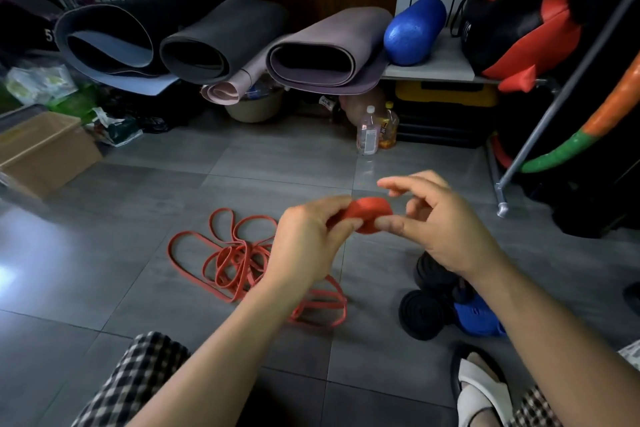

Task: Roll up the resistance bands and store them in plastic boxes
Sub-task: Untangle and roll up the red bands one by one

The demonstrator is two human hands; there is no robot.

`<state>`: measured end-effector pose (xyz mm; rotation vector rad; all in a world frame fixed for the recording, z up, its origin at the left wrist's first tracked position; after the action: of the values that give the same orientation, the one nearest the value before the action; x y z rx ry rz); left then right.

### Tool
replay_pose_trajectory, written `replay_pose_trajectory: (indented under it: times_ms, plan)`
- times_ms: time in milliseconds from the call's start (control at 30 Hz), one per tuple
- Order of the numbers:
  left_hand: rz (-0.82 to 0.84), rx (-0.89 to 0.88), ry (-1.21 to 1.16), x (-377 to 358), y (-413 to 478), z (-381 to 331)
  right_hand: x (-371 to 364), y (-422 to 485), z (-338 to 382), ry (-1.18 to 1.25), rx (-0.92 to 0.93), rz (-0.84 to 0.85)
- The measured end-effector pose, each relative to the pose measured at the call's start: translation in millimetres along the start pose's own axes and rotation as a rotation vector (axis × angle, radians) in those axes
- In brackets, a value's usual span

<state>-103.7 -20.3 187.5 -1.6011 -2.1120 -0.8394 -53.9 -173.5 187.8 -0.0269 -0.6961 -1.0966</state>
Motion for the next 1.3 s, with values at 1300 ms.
replay_pose_trajectory:
  times_ms: [1300]
  plan:
    - [0.094, 0.241, -0.495, -15.4, -7.6, 9.0, 2.1, -4.5, 7.1, 0.036, -0.005, -0.032]
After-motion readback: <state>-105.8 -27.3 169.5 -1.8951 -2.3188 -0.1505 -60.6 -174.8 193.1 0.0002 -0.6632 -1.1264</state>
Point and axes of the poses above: each hand's wrist, its own y-axis towards the middle knuckle, its own x-axis out of the back of the hand, z = x × y, the point moved 4 cm from there along y, towards the middle knuckle, and after that the axes turned 8 degrees about x, right-handed, at the moved point
